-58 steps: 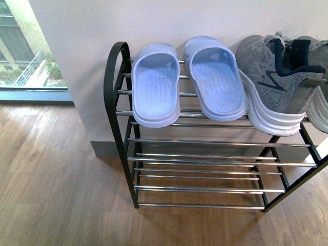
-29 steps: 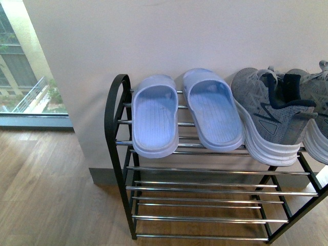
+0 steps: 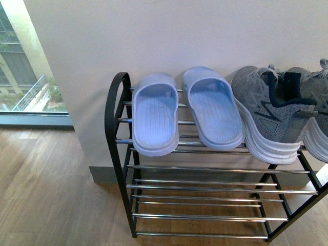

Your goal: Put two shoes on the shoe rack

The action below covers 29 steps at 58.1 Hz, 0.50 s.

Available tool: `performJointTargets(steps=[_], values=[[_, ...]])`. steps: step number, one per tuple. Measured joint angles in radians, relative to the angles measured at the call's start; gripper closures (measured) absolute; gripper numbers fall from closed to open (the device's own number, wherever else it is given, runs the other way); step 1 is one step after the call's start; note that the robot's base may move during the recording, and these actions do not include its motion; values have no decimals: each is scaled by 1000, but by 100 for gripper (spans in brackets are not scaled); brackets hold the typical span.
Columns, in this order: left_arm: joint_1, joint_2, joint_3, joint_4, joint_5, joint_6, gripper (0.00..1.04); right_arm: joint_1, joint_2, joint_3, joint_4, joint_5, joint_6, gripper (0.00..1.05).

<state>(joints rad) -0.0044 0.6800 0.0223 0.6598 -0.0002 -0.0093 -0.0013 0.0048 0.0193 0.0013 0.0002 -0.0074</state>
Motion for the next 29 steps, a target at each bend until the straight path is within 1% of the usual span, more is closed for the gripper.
performJointTargets(steps=[12, 29], values=[[0, -163, -8, -148, 0, 0, 104, 0, 0, 0, 0, 0, 0, 9], [0, -300, -8, -280, 0, 0, 104, 0, 0, 0, 0, 0, 0, 9]])
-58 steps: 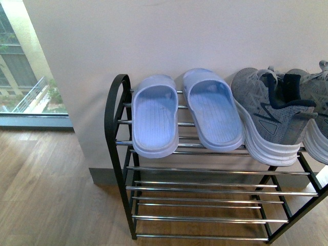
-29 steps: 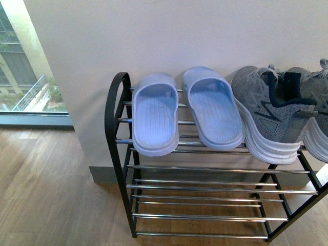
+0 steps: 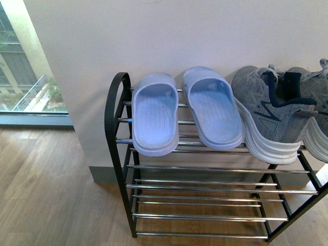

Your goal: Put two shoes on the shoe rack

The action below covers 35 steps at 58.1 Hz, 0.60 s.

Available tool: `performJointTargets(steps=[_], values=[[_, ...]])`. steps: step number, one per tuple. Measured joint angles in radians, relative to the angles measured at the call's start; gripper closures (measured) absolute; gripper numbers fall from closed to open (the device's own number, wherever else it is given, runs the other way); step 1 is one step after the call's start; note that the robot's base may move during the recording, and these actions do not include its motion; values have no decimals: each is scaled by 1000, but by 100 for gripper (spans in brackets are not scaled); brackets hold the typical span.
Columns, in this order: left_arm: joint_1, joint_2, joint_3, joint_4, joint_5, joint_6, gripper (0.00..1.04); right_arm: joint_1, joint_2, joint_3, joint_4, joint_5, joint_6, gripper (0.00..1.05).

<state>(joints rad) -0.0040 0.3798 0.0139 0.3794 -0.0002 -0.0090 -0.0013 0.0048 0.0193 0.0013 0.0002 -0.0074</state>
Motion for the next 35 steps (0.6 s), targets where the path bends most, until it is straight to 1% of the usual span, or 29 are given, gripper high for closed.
performJointTargets(steps=[15, 16, 18, 21, 26, 29, 31, 35], values=[[0, -94, 0, -93, 0, 0, 104, 0, 0, 0, 0, 0, 0, 9], [0, -101, 0, -100, 0, 0, 104, 0, 0, 0, 0, 0, 2, 11], [0, -111, 0, -110, 0, 0, 104, 0, 0, 0, 0, 0, 2, 16], [0, -130, 0, -129, 0, 0, 104, 0, 0, 0, 0, 0, 2, 26], [0, -164, 0, -162, 0, 0, 104, 0, 0, 0, 0, 0, 2, 47], [0, -173, 0, -171, 0, 0, 104, 0, 0, 0, 0, 0, 2, 54], [0, -182, 0, -180, 0, 0, 104, 0, 0, 0, 0, 0, 2, 61], [0, -195, 0, -194, 0, 0, 104, 0, 0, 0, 0, 0, 2, 71]])
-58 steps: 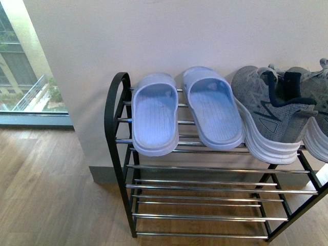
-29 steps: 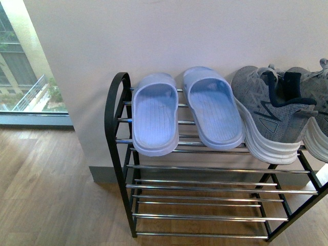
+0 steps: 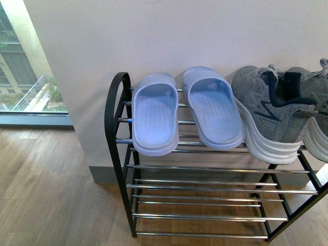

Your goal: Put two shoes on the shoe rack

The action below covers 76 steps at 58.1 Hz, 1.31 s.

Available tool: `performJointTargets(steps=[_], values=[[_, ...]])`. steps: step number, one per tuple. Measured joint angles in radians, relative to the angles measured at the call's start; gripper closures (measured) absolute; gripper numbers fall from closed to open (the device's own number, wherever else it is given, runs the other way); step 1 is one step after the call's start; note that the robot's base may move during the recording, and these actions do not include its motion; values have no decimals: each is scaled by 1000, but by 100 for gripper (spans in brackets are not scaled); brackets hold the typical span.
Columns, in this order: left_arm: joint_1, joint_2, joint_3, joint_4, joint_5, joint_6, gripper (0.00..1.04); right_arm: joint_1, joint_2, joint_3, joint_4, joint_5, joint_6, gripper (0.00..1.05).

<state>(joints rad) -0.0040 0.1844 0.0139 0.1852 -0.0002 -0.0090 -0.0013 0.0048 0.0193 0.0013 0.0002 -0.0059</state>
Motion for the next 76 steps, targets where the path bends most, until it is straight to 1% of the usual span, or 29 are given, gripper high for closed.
performJointTargets(steps=[3, 7, 11, 29, 31, 33, 36, 38, 43, 45, 53, 56, 60, 62, 63, 67, 76], values=[[0, -26, 0, -26, 0, 0, 104, 0, 0, 0, 0, 0, 0, 80], [0, -118, 0, -153, 0, 0, 104, 0, 0, 0, 0, 0, 0, 93], [0, -164, 0, -179, 0, 0, 104, 0, 0, 0, 0, 0, 0, 103], [1, -168, 0, -185, 0, 1, 104, 0, 0, 0, 0, 0, 2, 103], [1, -168, 0, -185, 0, 0, 103, 0, 0, 0, 0, 0, 2, 100], [1, -168, 0, -185, 0, 0, 97, 0, 0, 0, 0, 0, 2, 93], [1, -168, 0, -185, 0, 0, 89, 0, 0, 0, 0, 0, 2, 86], [1, -168, 0, -185, 0, 0, 82, 0, 0, 0, 0, 0, 2, 79], [1, -168, 0, -185, 0, 0, 70, 0, 0, 0, 0, 0, 2, 67], [1, -168, 0, -185, 0, 0, 63, 0, 0, 0, 0, 0, 2, 60], [1, -168, 0, -185, 0, 1, 41, 0, 1, 0, 0, 0, 2, 39], [1, -168, 0, -185, 0, 0, 31, 0, 0, 0, 0, 0, 2, 28], [1, -168, 0, -185, 0, 0, 13, 0, 0, 0, 0, 1, 2, 11], [1, -168, 0, -185, 0, 1, 8, 0, 0, 0, 0, 0, 3, 8], [1, -168, 0, -185, 0, 3, 8, 0, 0, 0, 0, 0, 3, 8], [1, -168, 0, -185, 0, 2, 10, 0, 0, 0, 0, 0, 3, 9], [1, -169, 0, -186, 0, 2, 9, 0, 0, 0, 0, 0, 3, 9]])
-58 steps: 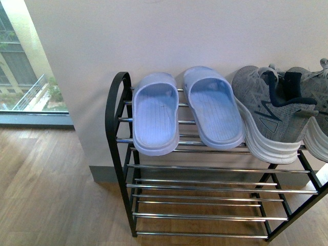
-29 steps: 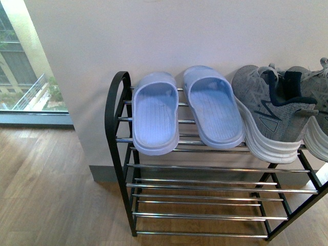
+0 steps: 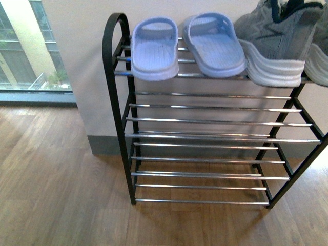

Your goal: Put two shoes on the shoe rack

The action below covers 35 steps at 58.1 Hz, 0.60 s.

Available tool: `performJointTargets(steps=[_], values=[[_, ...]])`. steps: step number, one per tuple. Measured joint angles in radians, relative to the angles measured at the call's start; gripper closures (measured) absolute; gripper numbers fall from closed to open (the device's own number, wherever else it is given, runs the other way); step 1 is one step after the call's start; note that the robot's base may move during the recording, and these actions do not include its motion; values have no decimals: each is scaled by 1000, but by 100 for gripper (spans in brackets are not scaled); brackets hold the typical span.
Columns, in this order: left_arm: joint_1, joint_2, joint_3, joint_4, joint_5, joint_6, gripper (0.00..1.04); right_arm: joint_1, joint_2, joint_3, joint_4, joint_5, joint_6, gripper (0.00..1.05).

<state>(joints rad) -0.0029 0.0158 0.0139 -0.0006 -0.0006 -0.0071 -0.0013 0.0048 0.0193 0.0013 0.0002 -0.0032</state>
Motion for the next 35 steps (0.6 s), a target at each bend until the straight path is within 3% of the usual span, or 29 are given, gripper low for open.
performJointTargets(steps=[35], values=[[0, 0, 0, 0, 0, 0, 9, 0, 0, 0, 0, 0, 0, 9]])
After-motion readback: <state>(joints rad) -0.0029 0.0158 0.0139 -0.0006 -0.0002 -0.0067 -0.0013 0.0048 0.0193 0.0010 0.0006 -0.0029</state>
